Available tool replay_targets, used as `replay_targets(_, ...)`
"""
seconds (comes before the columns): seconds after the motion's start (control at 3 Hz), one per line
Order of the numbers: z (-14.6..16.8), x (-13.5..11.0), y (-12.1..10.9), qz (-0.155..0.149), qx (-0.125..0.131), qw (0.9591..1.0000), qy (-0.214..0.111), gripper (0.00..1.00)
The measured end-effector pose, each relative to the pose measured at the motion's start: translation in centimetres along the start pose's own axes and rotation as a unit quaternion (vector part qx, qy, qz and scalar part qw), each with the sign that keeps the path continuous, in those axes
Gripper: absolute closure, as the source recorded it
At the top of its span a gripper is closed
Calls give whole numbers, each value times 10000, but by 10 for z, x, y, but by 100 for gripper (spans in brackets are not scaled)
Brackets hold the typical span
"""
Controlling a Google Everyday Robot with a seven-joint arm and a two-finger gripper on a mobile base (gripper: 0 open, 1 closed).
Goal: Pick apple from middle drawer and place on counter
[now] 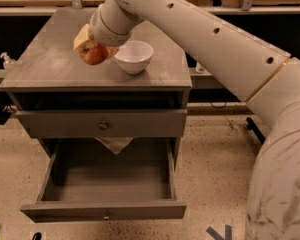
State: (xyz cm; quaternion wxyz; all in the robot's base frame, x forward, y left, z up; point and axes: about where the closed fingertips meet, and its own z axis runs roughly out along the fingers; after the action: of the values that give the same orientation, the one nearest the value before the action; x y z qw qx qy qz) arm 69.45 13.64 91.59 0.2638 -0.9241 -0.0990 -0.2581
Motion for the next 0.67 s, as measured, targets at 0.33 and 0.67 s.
replay_targets(0.33,33,10,-28,-227,127,9991,321,100)
replay_targets(0.67,33,10,-28,-228,127,9991,320,100)
